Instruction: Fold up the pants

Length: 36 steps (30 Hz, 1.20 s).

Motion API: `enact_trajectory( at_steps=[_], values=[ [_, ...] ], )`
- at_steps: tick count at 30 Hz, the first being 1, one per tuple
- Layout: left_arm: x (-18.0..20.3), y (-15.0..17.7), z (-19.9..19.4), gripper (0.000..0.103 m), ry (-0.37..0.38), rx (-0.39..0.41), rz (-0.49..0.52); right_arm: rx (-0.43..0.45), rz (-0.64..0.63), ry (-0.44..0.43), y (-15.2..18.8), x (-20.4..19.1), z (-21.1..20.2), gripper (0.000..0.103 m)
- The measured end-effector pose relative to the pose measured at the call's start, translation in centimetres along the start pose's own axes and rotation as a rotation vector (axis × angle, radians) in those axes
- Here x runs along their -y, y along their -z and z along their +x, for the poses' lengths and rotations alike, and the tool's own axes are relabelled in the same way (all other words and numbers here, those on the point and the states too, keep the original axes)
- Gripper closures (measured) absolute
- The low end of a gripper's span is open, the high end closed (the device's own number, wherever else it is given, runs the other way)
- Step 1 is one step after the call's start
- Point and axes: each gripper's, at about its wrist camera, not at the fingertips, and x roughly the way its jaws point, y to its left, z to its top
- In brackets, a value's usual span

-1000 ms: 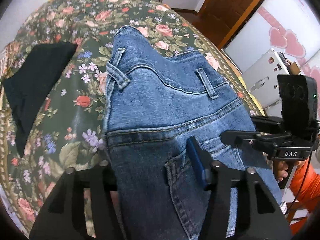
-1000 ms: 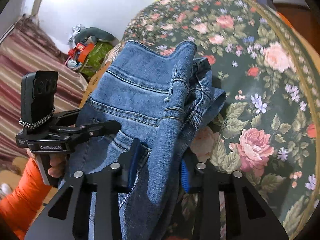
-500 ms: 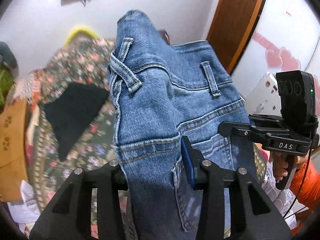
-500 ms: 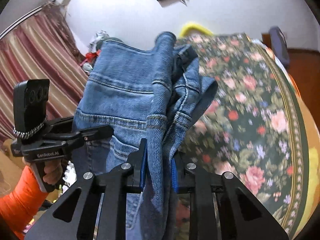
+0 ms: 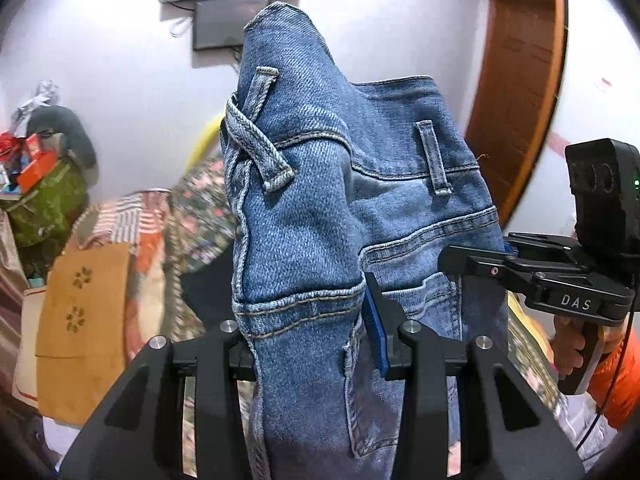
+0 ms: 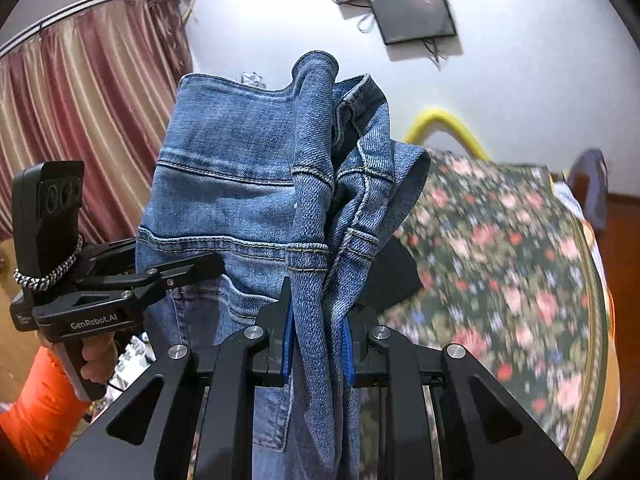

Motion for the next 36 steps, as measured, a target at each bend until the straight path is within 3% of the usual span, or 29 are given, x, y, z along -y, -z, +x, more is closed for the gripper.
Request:
enact_trajectory(
  at_steps=[9,18,23,27,31,36],
  values=[
    [-8.0,-2.2,6.7,0.064,-0.040,0.019,-0.120,-0.039,-0.030,0.007,-5.0,1.3,9.0,0.086],
    [-13.0,-1.8,17.7,0.064,-0.092,-0.079,-0.179,-0.154,0.004,0.057,-5.8,5.9,20.5,0.086],
    [-15.8,0.2,24.5,0.064,-0.075,-0.156,-0.242,-0.240,0.017,0.096,-5.1,8.5,25.7,0.086],
    [-16.4,1.4,28.7,0.063,-0.067,-0.216,-0.260,-0.328,0.017,0.162,-4.3,10.4,29.4,0.086],
    [-15.2,2.5,32.5,0.061,-0.092,-0.305,-0.203,-0.413,0.006,0.229,-2.7,12.2,32.0,0.086],
    [-15.2,3.4,33.6,0.050,-0.139,-0.342,-0.228,-0.444,0.047,0.215,-1.8,13.8,32.2,0.081]
  ],
)
